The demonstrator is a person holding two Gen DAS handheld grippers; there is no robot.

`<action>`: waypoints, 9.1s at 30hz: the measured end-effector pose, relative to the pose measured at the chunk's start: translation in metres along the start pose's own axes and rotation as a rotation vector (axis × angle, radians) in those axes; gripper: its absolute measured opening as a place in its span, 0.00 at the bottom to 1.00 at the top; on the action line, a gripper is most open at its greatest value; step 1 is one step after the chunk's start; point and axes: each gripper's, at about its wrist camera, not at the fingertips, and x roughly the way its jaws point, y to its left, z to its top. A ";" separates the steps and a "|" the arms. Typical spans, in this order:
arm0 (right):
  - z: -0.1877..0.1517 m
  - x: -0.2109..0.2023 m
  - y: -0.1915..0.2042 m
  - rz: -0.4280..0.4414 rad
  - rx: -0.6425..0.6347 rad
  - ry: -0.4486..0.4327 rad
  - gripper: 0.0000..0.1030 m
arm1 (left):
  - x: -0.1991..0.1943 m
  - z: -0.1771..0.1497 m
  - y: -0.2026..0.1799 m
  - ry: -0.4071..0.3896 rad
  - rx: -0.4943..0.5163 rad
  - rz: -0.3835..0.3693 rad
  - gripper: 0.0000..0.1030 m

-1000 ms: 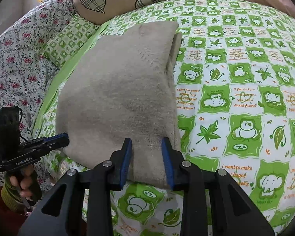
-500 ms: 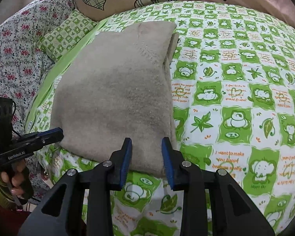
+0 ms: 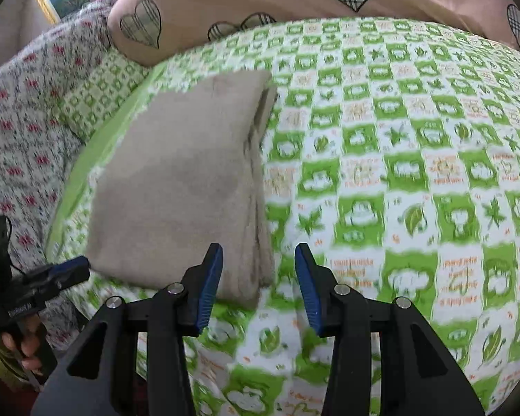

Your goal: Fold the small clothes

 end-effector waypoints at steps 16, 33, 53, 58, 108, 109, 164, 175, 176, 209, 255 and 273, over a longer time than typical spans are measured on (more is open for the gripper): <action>0.059 0.065 -0.007 0.171 0.135 0.003 0.14 | 0.045 0.032 0.033 0.039 -0.095 0.061 0.47; 0.036 0.042 -0.002 0.012 0.052 -0.006 0.16 | 0.057 0.009 0.024 0.089 -0.101 0.064 0.52; -0.028 -0.019 0.040 -0.022 -0.125 -0.051 0.75 | -0.004 -0.020 -0.007 0.004 0.063 0.235 0.72; -0.042 -0.020 0.044 -0.020 -0.151 -0.033 0.79 | -0.005 -0.032 -0.009 0.019 0.065 0.265 0.74; 0.021 0.026 0.070 -0.003 -0.247 0.015 0.87 | 0.026 0.039 -0.019 0.004 0.121 0.437 0.80; 0.022 0.027 0.070 -0.002 -0.246 0.016 0.87 | 0.027 0.040 -0.019 0.004 0.119 0.437 0.80; 0.038 0.048 0.060 0.011 -0.186 0.024 0.89 | 0.034 0.058 -0.014 -0.009 0.054 0.366 0.81; 0.034 0.048 0.063 0.010 -0.184 0.025 0.90 | 0.033 0.058 -0.015 -0.011 0.057 0.360 0.81; 0.035 0.048 0.063 0.011 -0.185 0.025 0.90 | 0.033 0.058 -0.015 -0.011 0.057 0.360 0.81; 0.035 0.047 0.063 0.014 -0.186 0.024 0.91 | 0.032 0.058 -0.017 -0.012 0.061 0.362 0.81; 0.035 0.044 0.069 0.012 -0.174 0.019 0.92 | 0.035 0.061 -0.020 -0.005 0.086 0.352 0.81; 0.037 0.044 0.068 0.013 -0.172 0.016 0.92 | 0.036 0.062 -0.021 -0.004 0.091 0.351 0.82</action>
